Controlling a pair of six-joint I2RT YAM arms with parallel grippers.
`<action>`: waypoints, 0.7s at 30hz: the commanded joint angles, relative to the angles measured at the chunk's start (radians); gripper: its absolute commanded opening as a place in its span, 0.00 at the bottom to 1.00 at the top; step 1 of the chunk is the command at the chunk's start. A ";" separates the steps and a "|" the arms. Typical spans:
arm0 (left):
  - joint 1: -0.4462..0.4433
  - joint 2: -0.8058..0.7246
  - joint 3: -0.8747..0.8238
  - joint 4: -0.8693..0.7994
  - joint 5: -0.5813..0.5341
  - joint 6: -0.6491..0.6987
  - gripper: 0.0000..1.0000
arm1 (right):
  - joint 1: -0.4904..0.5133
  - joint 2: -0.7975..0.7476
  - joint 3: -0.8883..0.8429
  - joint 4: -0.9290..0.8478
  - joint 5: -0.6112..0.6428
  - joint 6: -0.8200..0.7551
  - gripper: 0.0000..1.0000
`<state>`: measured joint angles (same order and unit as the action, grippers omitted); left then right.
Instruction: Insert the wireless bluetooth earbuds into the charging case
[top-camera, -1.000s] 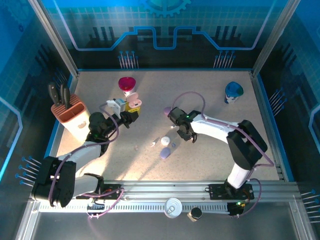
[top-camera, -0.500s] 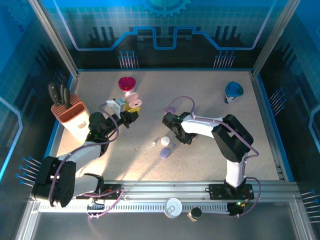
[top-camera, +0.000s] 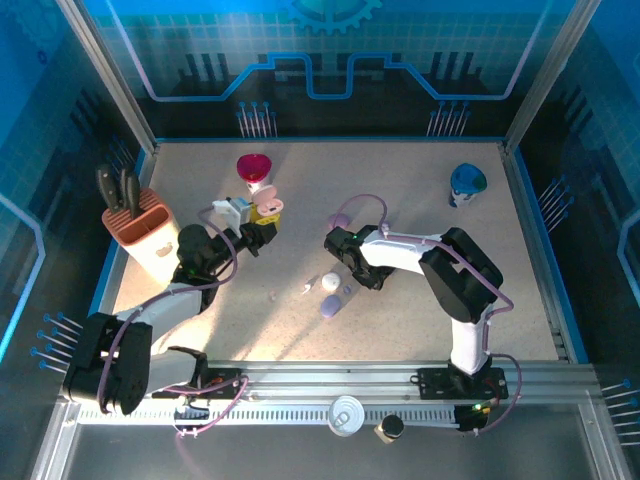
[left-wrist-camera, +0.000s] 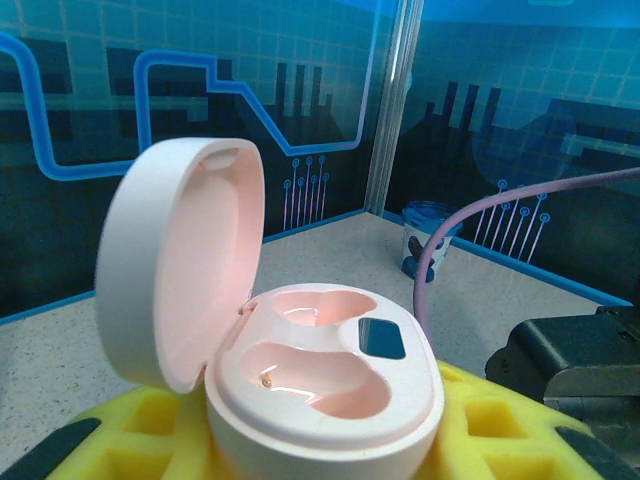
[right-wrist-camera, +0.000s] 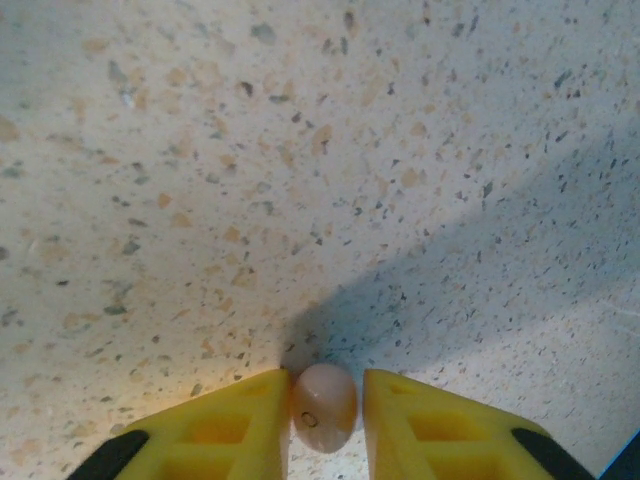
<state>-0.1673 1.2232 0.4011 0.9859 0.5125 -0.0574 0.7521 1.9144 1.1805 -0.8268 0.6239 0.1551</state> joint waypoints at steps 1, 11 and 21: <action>0.006 0.004 -0.013 0.051 0.018 -0.013 0.35 | -0.002 0.026 0.015 -0.020 0.021 -0.001 0.20; -0.005 0.048 0.007 0.016 0.077 0.024 0.34 | -0.094 -0.163 -0.048 0.088 -0.245 0.077 0.19; -0.105 0.070 0.034 -0.065 0.073 0.155 0.35 | -0.347 -0.326 -0.173 0.246 -0.761 0.260 0.20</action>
<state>-0.2546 1.2804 0.4030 0.9371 0.5606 0.0345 0.4454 1.6196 1.0492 -0.6434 0.0895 0.3279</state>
